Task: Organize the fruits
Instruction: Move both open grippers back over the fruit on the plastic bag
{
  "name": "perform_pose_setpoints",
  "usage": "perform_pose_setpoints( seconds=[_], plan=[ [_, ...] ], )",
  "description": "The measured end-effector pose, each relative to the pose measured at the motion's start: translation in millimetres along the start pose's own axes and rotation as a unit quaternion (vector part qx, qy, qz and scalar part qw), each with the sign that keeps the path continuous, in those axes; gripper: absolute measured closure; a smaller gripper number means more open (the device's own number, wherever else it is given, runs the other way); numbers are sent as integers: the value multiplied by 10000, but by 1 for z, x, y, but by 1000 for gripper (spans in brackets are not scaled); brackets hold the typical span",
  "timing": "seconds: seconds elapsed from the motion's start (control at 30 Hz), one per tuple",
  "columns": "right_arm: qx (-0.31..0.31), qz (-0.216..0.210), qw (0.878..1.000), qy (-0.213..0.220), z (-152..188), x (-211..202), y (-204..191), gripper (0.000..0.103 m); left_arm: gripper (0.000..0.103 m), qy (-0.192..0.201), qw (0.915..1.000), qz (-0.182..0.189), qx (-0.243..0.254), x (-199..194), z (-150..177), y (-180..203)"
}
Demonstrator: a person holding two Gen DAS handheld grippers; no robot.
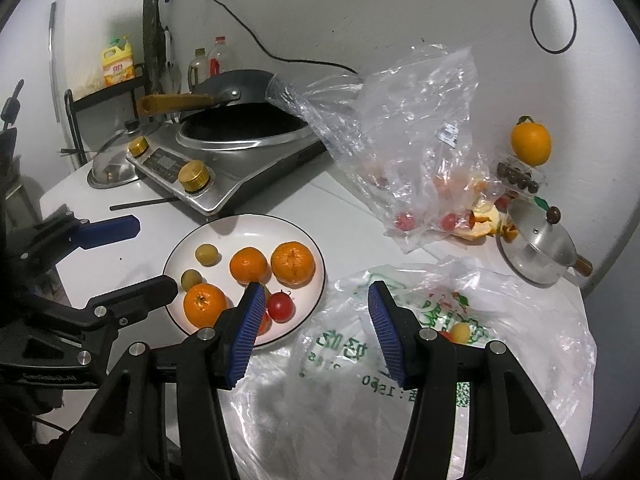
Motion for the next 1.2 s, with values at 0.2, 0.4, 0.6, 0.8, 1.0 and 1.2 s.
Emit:
perform_pose_setpoints(
  seconds=[0.2,0.4,0.6,0.8,1.0,1.2],
  plan=[
    [54,-12,10000,73,4,-8,11,46,27,-42,10000,-20,-41,2,-2,11],
    [110,-1,9999,114,12,-14,27,46,27,-88,10000,-26,7,9,-5,28],
    [221,64,9997,105,20,-17,50,46,27,-165,9998,27,107,21,-8,47],
    [362,125,9992,73,29,-16,73,46,27,-275,9994,96,211,35,-11,65],
    [507,177,9986,27,37,-11,95,46,27,-370,9988,136,287,48,-12,78],
    [634,214,9977,-48,44,-2,114,46,27,-482,9981,171,349,62,-12,89]
  ],
)
Point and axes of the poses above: each gripper's, at about its wrist camera, not at the fingertips, and x roughly the way its jaws point, y to its right, z to its underside, the point moved 4 cm from there along x, roughly the way its jaws point, and after that the axes turned 1 degree about -y, right-handed, at the moved point
